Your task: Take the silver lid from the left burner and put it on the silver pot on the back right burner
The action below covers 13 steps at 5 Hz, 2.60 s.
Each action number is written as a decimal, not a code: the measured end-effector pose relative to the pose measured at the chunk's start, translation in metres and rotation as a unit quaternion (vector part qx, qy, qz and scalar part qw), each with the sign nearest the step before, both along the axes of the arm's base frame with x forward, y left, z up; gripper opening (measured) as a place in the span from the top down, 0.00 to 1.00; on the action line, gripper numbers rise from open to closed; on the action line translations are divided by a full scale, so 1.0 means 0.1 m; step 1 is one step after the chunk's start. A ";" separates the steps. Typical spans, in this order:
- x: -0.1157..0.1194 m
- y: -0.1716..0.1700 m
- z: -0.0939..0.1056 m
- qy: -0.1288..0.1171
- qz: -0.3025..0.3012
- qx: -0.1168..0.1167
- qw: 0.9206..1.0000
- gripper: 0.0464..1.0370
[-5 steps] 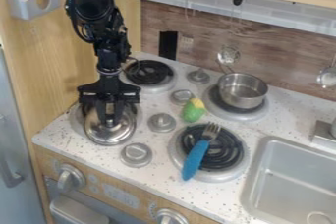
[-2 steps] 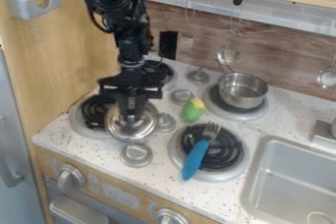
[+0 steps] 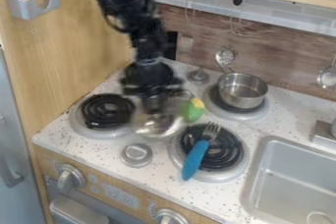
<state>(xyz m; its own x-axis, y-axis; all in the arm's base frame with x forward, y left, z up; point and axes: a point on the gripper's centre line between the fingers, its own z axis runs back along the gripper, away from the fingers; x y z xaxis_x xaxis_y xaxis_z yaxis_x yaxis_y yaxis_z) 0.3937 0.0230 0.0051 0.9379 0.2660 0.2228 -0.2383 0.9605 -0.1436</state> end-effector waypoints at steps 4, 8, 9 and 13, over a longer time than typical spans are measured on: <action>0.86 -0.66 0.32 -0.155 -0.145 -0.012 0.977 0.82; 1.38 -0.91 0.30 -0.206 -0.151 0.004 0.967 0.82; 1.47 -0.94 0.37 -0.205 -0.155 0.009 0.966 0.82; 1.60 -0.91 0.09 -0.154 -0.150 0.032 0.976 0.82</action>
